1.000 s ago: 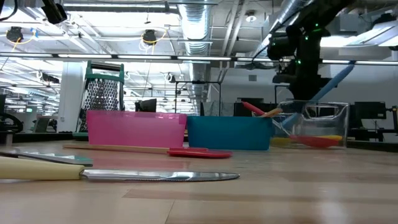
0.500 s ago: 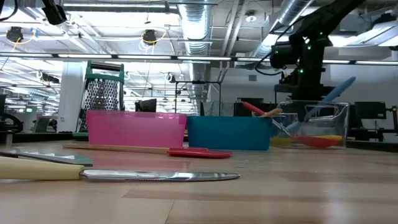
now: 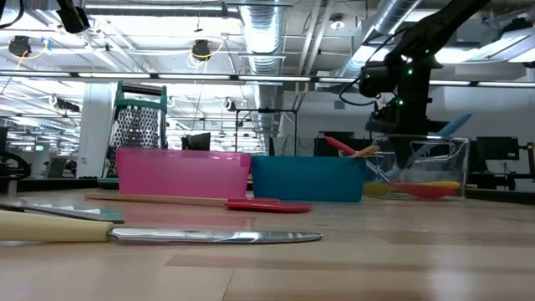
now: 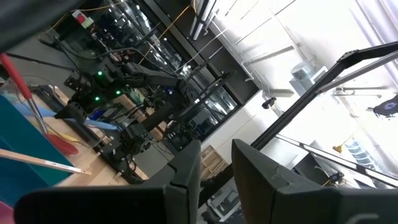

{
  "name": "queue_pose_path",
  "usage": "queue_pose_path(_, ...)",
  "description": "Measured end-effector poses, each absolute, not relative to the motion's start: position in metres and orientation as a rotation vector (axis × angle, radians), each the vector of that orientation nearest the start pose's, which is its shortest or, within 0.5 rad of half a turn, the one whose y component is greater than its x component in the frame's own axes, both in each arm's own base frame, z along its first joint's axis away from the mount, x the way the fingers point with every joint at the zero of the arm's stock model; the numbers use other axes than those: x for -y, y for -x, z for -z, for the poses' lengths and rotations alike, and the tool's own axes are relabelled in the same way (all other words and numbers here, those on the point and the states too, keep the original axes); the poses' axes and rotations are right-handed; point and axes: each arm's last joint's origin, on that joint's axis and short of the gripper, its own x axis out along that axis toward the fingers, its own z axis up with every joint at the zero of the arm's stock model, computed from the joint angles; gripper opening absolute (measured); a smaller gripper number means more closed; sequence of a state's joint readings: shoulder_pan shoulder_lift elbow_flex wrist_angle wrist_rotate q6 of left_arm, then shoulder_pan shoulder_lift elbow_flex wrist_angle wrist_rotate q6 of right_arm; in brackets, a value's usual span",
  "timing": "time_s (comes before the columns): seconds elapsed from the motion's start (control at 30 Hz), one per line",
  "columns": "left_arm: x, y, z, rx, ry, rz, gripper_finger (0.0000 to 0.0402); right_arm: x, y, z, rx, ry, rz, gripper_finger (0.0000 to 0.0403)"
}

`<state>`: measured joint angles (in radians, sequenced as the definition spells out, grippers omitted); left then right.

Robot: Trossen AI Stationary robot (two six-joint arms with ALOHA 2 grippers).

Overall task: Pick & Place Kitchen Items
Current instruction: Put the blue serving spoon into the transparent bin, then put the red spatula into the blue bin

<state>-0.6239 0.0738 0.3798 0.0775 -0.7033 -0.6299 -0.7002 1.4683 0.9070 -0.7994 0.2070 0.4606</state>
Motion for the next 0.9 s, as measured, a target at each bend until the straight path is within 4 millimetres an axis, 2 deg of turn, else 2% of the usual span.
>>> queue_pose_path(0.2,0.017,-0.056,-0.288,0.320,0.860,0.020,0.0076,0.169,-0.191,-0.187,-1.200,-0.704,1.076,0.0069)
queue_pose_path(0.37,0.017,-0.056,-0.288,0.320,0.859,0.020,0.0076,0.169,-0.191,-0.187,-1.202,-0.702,1.073,0.0095)
queue_pose_path(0.63,0.017,-0.056,-0.288,0.321,0.859,0.019,0.0076,0.168,-0.190,-0.187,-1.222,-0.689,1.054,0.0170)
queue_pose_path(0.77,0.017,-0.056,-0.288,0.322,0.859,0.012,0.0076,0.166,-0.188,-0.194,-1.196,-0.691,1.047,0.0212)
queue_pose_path(0.9,0.017,-0.056,-0.287,0.325,0.860,0.000,0.0076,0.161,-0.183,-0.208,-1.132,-0.692,1.035,0.0226)
